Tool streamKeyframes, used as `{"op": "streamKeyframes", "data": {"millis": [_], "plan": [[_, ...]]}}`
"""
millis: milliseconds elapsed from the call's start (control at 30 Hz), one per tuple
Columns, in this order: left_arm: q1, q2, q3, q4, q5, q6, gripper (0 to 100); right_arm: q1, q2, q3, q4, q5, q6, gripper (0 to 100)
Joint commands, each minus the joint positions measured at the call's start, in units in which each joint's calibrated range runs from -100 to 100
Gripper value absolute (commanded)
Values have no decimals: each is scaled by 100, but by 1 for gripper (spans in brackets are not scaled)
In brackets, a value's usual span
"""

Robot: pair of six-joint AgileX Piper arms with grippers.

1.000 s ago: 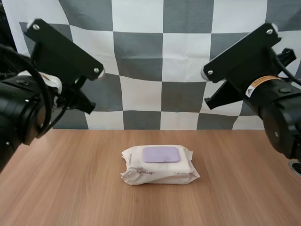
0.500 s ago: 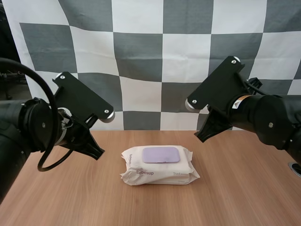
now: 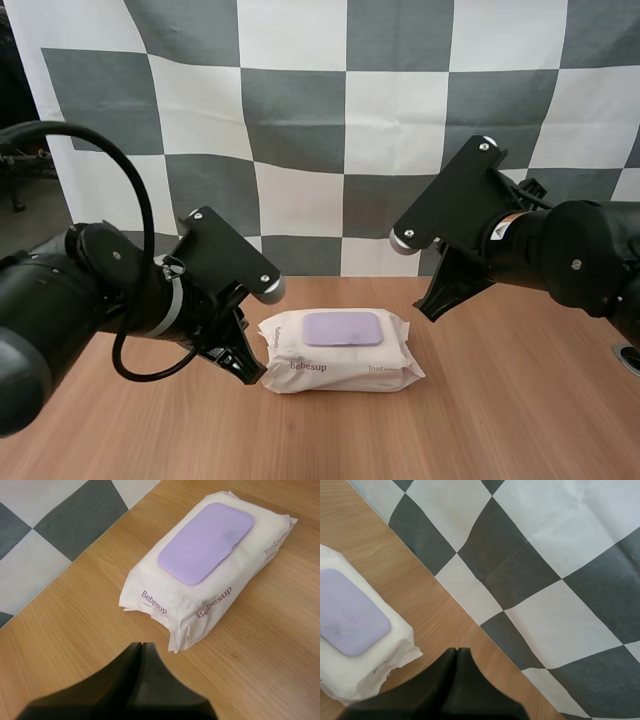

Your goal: Open the wet wipes lid

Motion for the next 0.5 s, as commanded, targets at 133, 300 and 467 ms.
{"op": "streamKeyframes", "data": {"millis": [133,300,467], "plan": [[787,255,149,-2678,995,1685,0,4,94,1,378,-2,-258,0],[1520,1229,165,-3289,2551,2480,0,4,415,1,470,57,-258,0],[2038,2195,178,-3354,2989,3194,0,4,555,1,917,134,-483,0]]}}
